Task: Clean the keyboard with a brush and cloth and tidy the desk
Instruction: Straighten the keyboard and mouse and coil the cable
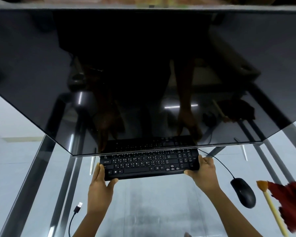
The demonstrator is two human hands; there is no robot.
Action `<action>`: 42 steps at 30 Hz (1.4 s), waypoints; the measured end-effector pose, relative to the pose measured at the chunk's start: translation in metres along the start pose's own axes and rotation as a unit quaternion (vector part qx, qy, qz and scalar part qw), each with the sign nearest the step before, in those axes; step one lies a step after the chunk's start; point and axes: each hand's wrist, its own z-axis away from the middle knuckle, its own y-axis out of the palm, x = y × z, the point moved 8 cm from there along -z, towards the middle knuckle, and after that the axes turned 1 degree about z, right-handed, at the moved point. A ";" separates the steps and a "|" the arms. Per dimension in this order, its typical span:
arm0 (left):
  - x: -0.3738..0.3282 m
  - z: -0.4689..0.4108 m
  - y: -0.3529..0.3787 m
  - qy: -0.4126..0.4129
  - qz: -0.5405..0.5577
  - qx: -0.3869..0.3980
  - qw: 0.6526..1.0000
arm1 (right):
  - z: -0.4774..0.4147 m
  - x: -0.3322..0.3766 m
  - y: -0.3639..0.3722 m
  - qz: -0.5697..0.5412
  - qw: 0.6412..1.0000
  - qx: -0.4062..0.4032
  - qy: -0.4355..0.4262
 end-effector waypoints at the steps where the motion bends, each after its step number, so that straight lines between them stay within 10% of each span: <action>1: 0.000 0.000 0.000 0.000 -0.002 -0.001 1.000 | 0.000 0.001 0.000 -0.001 1.000 -0.001 -0.001; 9: 0.004 0.004 0.009 0.012 -0.026 -0.008 1.000 | 0.005 -0.003 -0.005 0.025 0.999 -0.005 -0.021; 21: -0.138 0.063 0.137 0.316 -0.139 0.103 0.933 | 0.061 -0.121 -0.089 0.190 0.976 -0.108 0.009; 42: -0.159 0.067 0.173 0.312 -0.183 0.136 0.922 | -0.047 -0.100 -0.111 0.117 0.988 -0.099 -0.007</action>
